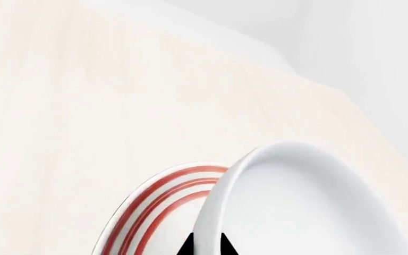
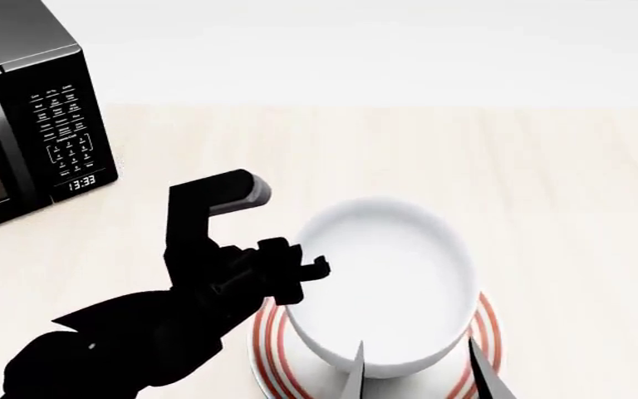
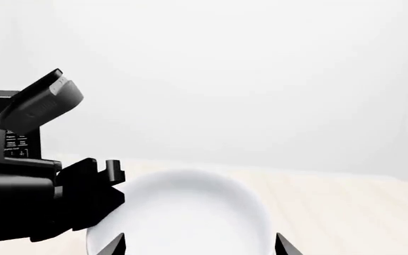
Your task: Pick up the white bowl and put it on the plate.
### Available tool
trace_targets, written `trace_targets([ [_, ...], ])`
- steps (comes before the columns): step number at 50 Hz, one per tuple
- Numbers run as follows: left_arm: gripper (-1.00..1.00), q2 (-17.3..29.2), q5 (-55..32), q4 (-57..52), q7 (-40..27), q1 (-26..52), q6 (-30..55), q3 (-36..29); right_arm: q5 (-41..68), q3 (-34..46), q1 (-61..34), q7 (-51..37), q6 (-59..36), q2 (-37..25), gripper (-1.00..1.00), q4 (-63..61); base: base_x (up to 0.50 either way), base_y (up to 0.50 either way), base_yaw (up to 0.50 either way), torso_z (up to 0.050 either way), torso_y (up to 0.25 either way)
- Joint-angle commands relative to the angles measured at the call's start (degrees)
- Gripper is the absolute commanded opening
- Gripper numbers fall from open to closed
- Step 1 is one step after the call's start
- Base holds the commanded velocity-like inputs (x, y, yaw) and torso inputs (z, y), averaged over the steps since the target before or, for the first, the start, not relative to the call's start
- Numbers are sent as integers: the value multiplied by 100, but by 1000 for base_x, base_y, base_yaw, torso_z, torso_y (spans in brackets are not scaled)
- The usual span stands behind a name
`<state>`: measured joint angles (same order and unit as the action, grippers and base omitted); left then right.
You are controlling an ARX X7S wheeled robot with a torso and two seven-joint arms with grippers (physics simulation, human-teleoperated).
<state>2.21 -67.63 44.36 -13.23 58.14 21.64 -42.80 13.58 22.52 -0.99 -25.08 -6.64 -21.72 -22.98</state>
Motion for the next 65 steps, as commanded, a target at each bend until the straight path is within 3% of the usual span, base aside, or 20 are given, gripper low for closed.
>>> trace_targets([
  [1, -100, -164, -75, 139, 183, 16, -283, 37, -121, -108, 8, 113, 7, 95, 100, 16, 0, 0, 0, 0, 0],
  [61, -100, -191, -1473, 876, 326, 320, -1190, -1559, -110, -39, -18, 23, -10, 15, 100, -29, 0, 0, 0, 0, 1],
  [62, 100, -197, -1508, 898, 342, 321, -1226, -1577, -112, -36, -19, 23, -10, 12, 100, -32, 0, 0, 0, 0, 0],
  [65, 100, -201, -1618, 932, 366, 329, -1327, -1656, -109, -35, -16, 16, -11, 9, 100, -38, 0, 0, 0, 0, 0],
])
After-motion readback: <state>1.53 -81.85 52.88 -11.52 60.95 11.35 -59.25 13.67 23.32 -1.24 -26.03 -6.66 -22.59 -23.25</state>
